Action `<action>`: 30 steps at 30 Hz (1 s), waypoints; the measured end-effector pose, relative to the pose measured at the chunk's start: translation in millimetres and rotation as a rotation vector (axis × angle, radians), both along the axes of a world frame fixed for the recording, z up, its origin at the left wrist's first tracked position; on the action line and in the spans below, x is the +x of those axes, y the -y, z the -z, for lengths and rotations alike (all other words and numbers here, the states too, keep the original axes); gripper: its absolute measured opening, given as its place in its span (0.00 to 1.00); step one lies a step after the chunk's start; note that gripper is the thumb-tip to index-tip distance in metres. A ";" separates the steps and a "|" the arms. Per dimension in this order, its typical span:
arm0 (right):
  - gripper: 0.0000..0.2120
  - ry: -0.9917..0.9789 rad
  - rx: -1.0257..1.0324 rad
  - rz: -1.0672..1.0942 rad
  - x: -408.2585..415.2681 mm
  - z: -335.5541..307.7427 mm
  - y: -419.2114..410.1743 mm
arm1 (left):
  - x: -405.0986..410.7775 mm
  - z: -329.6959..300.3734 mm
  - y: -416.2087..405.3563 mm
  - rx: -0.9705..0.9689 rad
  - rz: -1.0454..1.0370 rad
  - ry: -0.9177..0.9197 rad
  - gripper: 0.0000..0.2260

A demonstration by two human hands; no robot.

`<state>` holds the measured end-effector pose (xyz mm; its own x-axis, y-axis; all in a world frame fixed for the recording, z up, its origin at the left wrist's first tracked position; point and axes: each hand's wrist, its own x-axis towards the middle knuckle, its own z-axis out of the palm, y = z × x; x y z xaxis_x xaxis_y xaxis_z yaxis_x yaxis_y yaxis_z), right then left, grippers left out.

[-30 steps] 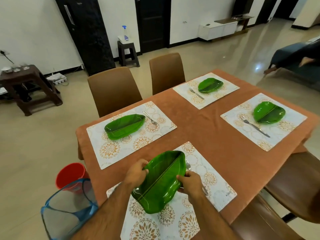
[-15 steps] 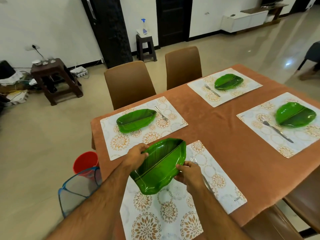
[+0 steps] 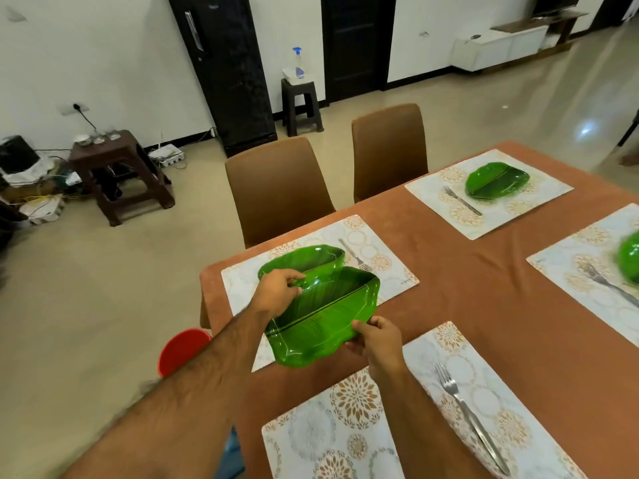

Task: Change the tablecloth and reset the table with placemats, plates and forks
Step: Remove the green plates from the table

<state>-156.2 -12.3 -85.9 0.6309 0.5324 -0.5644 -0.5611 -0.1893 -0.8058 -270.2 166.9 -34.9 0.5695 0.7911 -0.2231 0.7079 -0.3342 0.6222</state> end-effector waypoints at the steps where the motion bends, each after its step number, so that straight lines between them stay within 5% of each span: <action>1: 0.05 -0.010 0.005 0.013 -0.9 2.1 -13.6 | 2.4 2.7 -15.2 0.011 0.008 -0.006 0.16; 12: 0.08 0.020 -0.129 0.071 17.5 44.8 -129.7 | 37.4 60.9 -133.2 0.127 0.075 -0.078 0.14; 30: 0.05 0.206 -0.412 0.077 19.8 64.1 -184.2 | 53.6 106.9 -179.5 0.374 0.222 -0.214 0.14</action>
<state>-136.3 171.9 -150.0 0.7809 0.2370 -0.5779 -0.4224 -0.4813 -0.7681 -216.6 346.4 -141.8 0.7063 0.7036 -0.0775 0.6929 -0.6648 0.2790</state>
